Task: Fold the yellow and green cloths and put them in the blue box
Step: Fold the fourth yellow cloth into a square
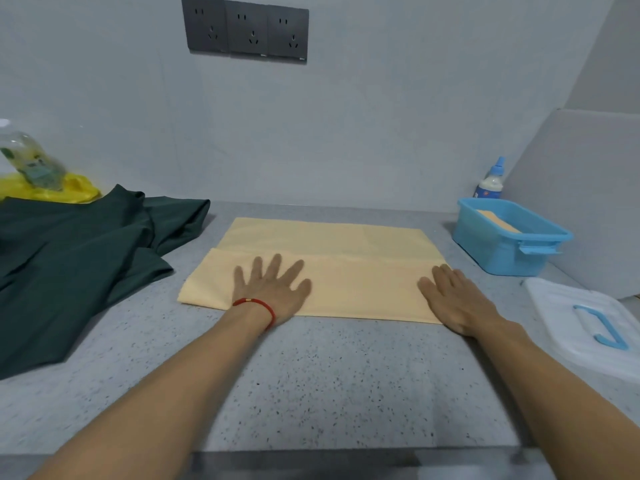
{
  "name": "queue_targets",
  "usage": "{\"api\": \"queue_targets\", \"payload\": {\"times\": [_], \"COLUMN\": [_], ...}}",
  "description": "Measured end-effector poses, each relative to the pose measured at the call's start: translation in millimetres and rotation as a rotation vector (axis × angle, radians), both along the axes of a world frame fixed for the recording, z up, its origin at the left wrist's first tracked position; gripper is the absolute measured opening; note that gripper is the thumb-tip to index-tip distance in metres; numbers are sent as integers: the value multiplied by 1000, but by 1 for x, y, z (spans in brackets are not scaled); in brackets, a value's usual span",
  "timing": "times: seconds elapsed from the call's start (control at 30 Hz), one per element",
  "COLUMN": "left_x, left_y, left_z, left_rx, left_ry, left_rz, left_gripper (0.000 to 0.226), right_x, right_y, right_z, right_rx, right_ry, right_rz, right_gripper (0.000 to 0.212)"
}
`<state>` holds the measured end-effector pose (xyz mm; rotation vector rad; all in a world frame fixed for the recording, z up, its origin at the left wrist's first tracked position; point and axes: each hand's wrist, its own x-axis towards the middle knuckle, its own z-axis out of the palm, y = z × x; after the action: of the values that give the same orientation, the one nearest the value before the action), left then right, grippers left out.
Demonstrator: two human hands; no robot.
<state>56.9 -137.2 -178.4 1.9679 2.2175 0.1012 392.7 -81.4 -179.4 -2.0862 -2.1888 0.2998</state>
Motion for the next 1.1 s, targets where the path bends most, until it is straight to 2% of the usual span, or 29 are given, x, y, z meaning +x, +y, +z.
{"api": "queue_targets", "payload": {"times": [0.2, 0.67, 0.73, 0.87, 0.97, 1.1], "left_x": [-98, -97, -95, -90, -81, -82], "left_y": [-5, -43, -42, -9, 31, 76], "left_z": [-2, -4, 4, 20, 25, 24], "left_rx": [15, -9, 8, 115, 137, 205], "left_ry": [29, 25, -7, -54, -80, -60], "left_rz": [184, 155, 104, -9, -14, -8], "left_gripper": [61, 63, 64, 63, 47, 33], "right_x": [2, 15, 17, 5, -7, -11], "right_y": [8, -20, -16, 16, 54, 98], "right_z": [-9, 7, 19, 36, 33, 28], "right_rx": [-5, -120, -54, 162, 217, 218], "right_ry": [-107, -145, -117, -9, -28, -56], "right_rz": [38, 75, 109, 152, 135, 118], "right_gripper": [74, 77, 75, 59, 48, 42]}}
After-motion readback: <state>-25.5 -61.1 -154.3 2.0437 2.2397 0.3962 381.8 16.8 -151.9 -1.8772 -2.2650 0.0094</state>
